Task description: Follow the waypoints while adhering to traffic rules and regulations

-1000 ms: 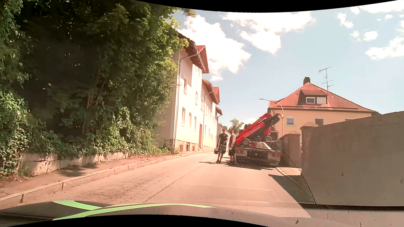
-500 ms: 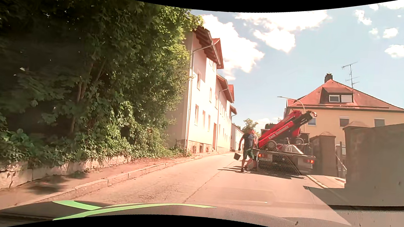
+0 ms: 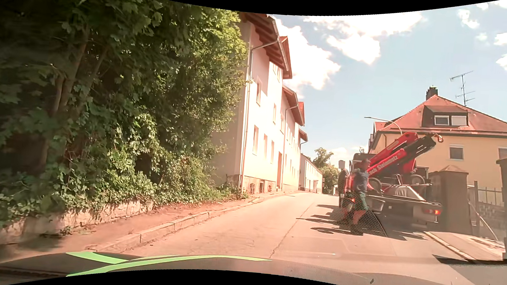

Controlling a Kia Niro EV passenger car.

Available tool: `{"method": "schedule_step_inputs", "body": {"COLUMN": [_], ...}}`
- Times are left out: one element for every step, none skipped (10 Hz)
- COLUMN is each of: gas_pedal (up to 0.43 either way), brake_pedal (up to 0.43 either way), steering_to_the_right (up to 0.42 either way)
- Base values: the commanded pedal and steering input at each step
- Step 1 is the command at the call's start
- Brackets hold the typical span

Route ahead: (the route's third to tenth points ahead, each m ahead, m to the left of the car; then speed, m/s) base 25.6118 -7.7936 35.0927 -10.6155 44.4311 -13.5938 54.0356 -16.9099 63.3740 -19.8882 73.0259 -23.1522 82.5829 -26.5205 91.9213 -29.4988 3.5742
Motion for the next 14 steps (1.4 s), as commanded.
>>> {"method": "schedule_step_inputs", "body": {"gas_pedal": [0.169, 0.177, 0.189, 0.189, 0.197, 0.197, 0.197, 0.209, 0.220, 0.220, 0.228, 0.228, 0.240, 0.240], "brake_pedal": [0.000, 0.000, 0.000, 0.000, 0.000, 0.000, 0.000, 0.000, 0.000, 0.000, 0.000, 0.000, 0.000, 0.000], "steering_to_the_right": [-0.003, 0.016, 0.039, 0.054, 0.071, 0.083, 0.095, 0.109, 0.121, 0.127, 0.131, 0.135, 0.136, 0.139]}}
